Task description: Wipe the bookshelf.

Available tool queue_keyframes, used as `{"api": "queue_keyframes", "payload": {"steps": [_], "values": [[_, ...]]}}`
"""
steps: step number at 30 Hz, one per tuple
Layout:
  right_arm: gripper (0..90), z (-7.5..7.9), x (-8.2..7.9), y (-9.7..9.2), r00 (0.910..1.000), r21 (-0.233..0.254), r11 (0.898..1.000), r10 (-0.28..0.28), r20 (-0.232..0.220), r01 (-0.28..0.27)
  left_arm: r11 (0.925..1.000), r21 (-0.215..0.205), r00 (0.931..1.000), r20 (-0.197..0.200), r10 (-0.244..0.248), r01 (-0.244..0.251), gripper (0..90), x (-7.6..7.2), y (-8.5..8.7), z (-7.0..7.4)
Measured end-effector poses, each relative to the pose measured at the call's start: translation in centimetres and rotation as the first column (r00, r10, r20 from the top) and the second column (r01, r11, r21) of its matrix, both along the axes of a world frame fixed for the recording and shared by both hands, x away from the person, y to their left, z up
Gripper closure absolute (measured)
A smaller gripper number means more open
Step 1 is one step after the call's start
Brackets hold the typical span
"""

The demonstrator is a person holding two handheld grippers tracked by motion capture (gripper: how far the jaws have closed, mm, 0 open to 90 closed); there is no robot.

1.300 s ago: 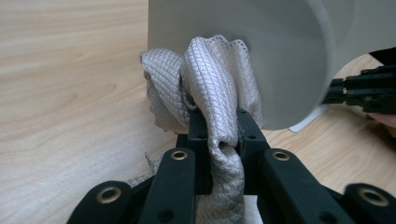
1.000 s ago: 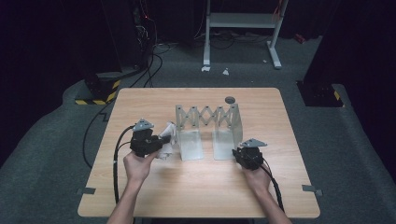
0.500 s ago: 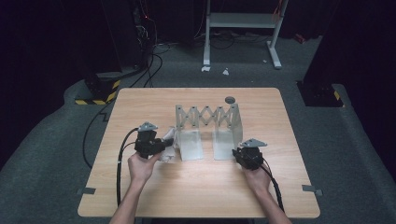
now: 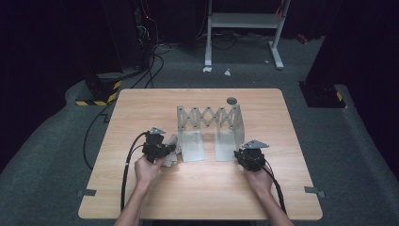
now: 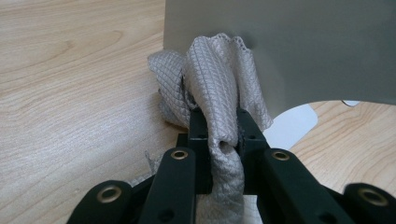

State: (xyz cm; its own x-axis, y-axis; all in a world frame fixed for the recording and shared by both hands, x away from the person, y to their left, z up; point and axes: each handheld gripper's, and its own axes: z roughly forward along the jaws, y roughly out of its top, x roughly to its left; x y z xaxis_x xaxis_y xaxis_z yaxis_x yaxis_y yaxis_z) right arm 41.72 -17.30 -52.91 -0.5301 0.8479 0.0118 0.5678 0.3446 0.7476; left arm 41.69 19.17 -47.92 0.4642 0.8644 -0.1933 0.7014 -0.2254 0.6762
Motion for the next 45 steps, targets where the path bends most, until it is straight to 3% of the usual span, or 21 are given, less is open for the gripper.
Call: {"api": "queue_keyframes", "payload": {"steps": [4,7,11,21,28,36,45], "values": [[76.5,0.0,0.0,0.0,1.0,0.0,1.0,0.0,0.0,0.0,0.9994,-0.033,0.9985,0.055,-0.004,0.006,79.9,-0.6,0.5,1.1],[76.5,0.0,0.0,0.0,1.0,0.0,1.0,0.0,0.0,0.0,0.9994,-0.033,0.9946,0.103,0.008,-0.005,80.1,-1.2,1.0,2.6],[76.5,0.0,0.0,0.0,1.0,-0.001,1.0,0.001,0.002,-0.001,0.9985,-0.055,0.9909,0.134,0.011,-0.003,80.1,-1.5,1.4,3.7],[76.5,0.0,0.0,0.0,1.0,-0.002,1.0,0.002,0.003,-0.002,0.9919,-0.116,0.983,0.181,-0.03,0.051,80.1,-1.8,1.7,6.4],[76.5,0.0,0.0,0.0,1.0,-0.001,1.0,0.002,0.001,-0.002,0.9915,-0.104,0.9765,0.208,-0.055,0.078,80.0,-1.9,1.5,7.7],[76.5,0.0,0.0,0.0,1.0,0.001,1.0,0.001,0.0,-0.001,0.9932,-0.095,0.9816,0.184,-0.049,0.067,79.9,-0.9,1.2,7.0],[76.5,0.0,0.0,0.0,1.0,0.002,1.0,0.002,-0.001,-0.002,0.9945,-0.095,0.9927,0.116,-0.033,0.044,79.7,0.4,1.2,4.4]]}}
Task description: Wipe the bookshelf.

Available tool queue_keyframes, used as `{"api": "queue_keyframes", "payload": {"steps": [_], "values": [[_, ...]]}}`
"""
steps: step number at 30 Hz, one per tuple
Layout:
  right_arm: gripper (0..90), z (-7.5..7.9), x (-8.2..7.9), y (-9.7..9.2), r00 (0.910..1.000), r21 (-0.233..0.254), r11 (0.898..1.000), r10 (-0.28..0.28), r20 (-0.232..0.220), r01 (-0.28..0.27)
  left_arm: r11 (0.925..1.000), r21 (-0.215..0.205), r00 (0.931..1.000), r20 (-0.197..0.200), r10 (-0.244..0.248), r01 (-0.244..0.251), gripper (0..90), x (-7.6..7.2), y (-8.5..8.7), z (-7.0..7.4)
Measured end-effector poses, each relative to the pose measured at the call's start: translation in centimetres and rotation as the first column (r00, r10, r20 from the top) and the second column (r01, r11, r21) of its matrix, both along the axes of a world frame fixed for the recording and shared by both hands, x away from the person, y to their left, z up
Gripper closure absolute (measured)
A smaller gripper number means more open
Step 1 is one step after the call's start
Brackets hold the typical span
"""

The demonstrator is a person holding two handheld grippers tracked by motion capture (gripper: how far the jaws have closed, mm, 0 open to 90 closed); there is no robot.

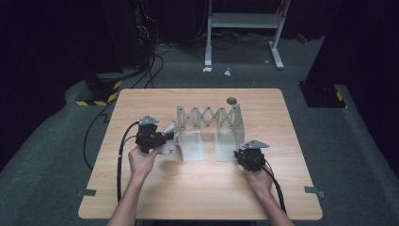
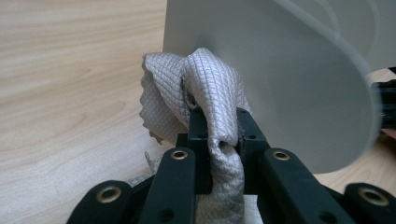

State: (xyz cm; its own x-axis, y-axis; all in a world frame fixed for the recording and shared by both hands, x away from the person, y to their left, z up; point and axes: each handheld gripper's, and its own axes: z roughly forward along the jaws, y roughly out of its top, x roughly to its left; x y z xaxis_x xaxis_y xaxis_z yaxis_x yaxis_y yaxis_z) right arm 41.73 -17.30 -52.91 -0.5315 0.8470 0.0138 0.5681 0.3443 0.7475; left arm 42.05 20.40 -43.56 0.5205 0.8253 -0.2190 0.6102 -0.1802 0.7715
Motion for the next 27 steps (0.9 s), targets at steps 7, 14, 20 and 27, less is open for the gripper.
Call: {"api": "queue_keyframes", "payload": {"steps": [7,14,20,27], "values": [[76.6,0.0,0.0,0.0,1.0,-0.001,1.0,0.001,0.001,-0.001,1.0,0.0,0.9998,-0.018,0.007,-0.007,79.2,0.0,-0.1,-0.7],[76.6,0.0,0.0,0.0,1.0,-0.004,1.0,0.001,0.005,-0.001,0.9995,-0.033,0.9998,0.021,-0.004,0.004,79.3,-1.0,0.2,1.9],[76.6,0.0,0.0,0.0,1.0,-0.002,1.0,0.0,0.002,0.0,0.9979,-0.064,0.9994,0.034,-0.009,0.011,79.3,-0.9,0.3,3.4],[76.6,0.0,0.0,0.0,1.0,-0.001,1.0,0.0,0.001,0.0,0.9971,-0.076,0.9994,0.036,0.001,0.001,79.3,-0.1,0.5,3.9]]}}
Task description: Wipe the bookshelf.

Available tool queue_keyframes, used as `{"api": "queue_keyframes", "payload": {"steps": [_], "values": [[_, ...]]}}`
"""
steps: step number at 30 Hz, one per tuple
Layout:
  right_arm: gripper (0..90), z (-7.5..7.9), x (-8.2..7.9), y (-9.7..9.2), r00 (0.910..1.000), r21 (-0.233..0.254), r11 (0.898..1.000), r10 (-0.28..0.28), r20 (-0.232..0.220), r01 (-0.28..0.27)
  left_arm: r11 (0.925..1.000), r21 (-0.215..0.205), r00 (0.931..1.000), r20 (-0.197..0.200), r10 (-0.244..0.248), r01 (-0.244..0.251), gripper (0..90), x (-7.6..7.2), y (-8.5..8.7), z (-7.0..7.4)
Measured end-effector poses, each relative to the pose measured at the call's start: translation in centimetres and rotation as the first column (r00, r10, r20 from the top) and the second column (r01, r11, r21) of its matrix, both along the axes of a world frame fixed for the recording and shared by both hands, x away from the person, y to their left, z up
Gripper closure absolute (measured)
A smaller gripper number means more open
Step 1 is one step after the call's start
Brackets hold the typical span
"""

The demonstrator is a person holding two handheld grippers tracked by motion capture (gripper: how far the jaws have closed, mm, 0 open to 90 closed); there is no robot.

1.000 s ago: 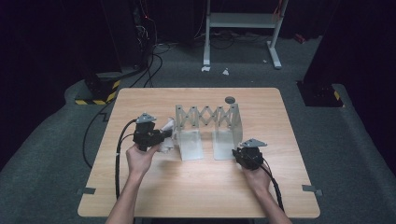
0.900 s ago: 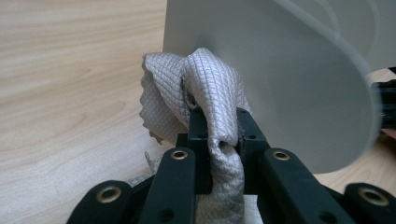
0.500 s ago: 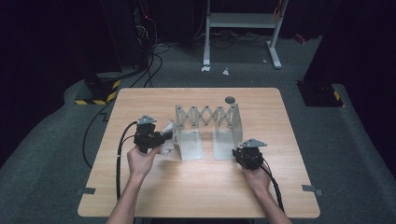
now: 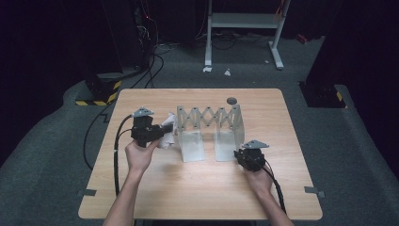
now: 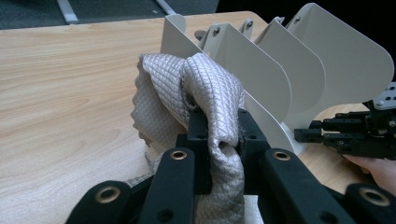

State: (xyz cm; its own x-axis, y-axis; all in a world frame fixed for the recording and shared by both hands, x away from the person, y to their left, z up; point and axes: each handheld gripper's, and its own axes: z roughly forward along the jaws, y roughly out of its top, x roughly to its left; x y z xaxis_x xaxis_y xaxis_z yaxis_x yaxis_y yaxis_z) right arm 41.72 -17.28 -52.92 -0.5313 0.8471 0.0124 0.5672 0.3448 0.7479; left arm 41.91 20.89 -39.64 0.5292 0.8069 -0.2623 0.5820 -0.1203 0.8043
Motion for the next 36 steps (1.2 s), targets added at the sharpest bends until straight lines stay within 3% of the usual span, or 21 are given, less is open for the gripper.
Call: {"api": "queue_keyframes", "payload": {"steps": [3,14,19,36], "values": [[76.6,0.0,0.0,0.0,1.0,0.0,1.0,0.0,0.0,0.0,0.9999,0.014,1.0,-0.002,0.005,-0.005,79.3,0.3,0.0,-0.2],[76.6,0.0,0.0,0.0,1.0,0.0,1.0,0.0,0.0,0.0,0.9986,0.048,0.9969,-0.075,0.024,-0.02,79.2,1.3,-0.6,-3.8],[76.6,0.0,0.0,0.0,1.0,0.0,1.0,0.0,0.0,0.0,0.998,0.057,0.9949,-0.096,0.033,-0.028,79.3,1.5,-0.8,-4.7],[76.6,0.0,0.0,0.0,1.0,0.0,1.0,0.001,0.0,-0.001,0.9928,0.103,0.9838,-0.162,0.078,-0.062,79.3,3.5,-1.5,-8.7]]}}
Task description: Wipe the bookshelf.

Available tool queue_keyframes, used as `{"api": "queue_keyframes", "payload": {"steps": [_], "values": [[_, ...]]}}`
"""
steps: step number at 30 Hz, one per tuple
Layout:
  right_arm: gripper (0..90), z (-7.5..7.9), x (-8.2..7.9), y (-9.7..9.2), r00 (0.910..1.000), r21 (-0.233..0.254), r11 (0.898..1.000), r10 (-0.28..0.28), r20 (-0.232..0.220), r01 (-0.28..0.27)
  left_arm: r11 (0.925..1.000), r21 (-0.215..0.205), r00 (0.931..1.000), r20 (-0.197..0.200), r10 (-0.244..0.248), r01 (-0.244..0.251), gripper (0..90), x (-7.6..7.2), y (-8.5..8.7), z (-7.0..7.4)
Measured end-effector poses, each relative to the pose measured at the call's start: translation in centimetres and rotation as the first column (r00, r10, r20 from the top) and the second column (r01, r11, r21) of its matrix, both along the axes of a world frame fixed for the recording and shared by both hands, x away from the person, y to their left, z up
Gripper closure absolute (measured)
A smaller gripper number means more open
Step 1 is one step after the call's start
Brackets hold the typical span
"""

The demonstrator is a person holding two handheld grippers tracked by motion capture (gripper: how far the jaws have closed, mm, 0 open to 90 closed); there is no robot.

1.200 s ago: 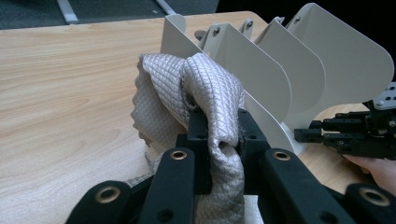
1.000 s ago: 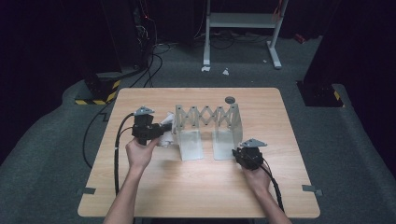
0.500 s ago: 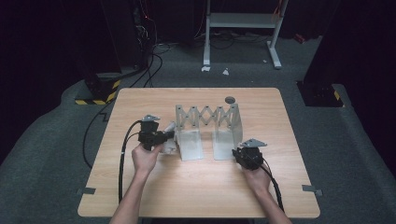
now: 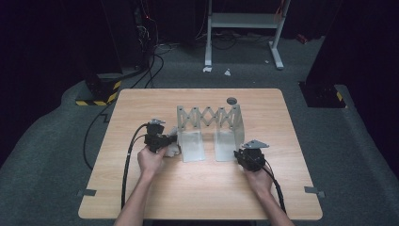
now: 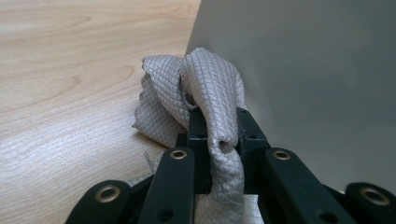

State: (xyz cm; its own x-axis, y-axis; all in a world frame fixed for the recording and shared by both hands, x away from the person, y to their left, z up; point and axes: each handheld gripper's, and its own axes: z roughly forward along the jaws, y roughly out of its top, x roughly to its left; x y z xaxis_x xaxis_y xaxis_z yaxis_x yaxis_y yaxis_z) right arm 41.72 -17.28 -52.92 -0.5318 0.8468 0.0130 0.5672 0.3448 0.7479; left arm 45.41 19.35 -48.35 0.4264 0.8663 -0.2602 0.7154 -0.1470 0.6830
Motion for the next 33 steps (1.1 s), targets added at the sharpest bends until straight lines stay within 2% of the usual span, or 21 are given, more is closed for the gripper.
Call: {"api": "queue_keyframes", "payload": {"steps": [4,5,9,14,19,21,24,29,33], "values": [[76.6,0.0,0.0,0.0,1.0,0.0,1.0,0.0,0.0,0.0,0.9998,0.017,0.9999,-0.017,0.005,-0.004,79.3,0.6,-0.3,-1.0],[76.6,0.0,0.0,0.0,1.0,0.0,1.0,0.0,0.0,0.0,0.9999,0.01,0.9997,-0.021,0.009,-0.009,79.3,0.7,-0.3,-1.1],[76.6,0.0,0.0,0.0,1.0,0.0,1.0,0.0,0.0,0.0,0.9999,0.002,0.9998,-0.016,0.012,-0.012,79.3,0.8,0.1,-0.8],[76.6,0.0,0.0,0.0,1.0,-0.001,1.0,0.002,0.002,-0.002,0.9999,-0.011,0.9994,0.034,0.004,-0.004,79.3,0.1,0.6,1.3],[76.6,0.0,0.0,0.0,1.0,-0.003,1.0,0.002,0.004,-0.002,0.9997,-0.013,0.9949,0.099,-0.018,0.02,79.3,-0.4,0.5,4.0],[76.6,0.0,0.0,0.0,1.0,-0.003,1.0,0.002,0.004,-0.002,0.9992,-0.028,0.9925,0.119,-0.025,0.028,79.3,-0.5,0.8,5.0],[76.6,0.0,0.0,0.0,1.0,-0.003,1.0,0.002,0.004,-0.002,0.9977,-0.057,0.9893,0.143,-0.028,0.036,79.3,-0.6,1.1,6.2],[76.6,0.0,0.0,0.0,1.0,-0.004,1.0,0.002,0.005,-0.002,0.998,-0.051,0.9831,0.181,-0.028,0.038,79.2,-0.4,1.2,8.2],[76.6,0.0,0.0,0.0,1.0,-0.003,1.0,0.002,0.004,-0.002,0.9984,-0.045,0.9807,0.194,-0.026,0.035,79.2,0.2,1.1,9.1]]}}
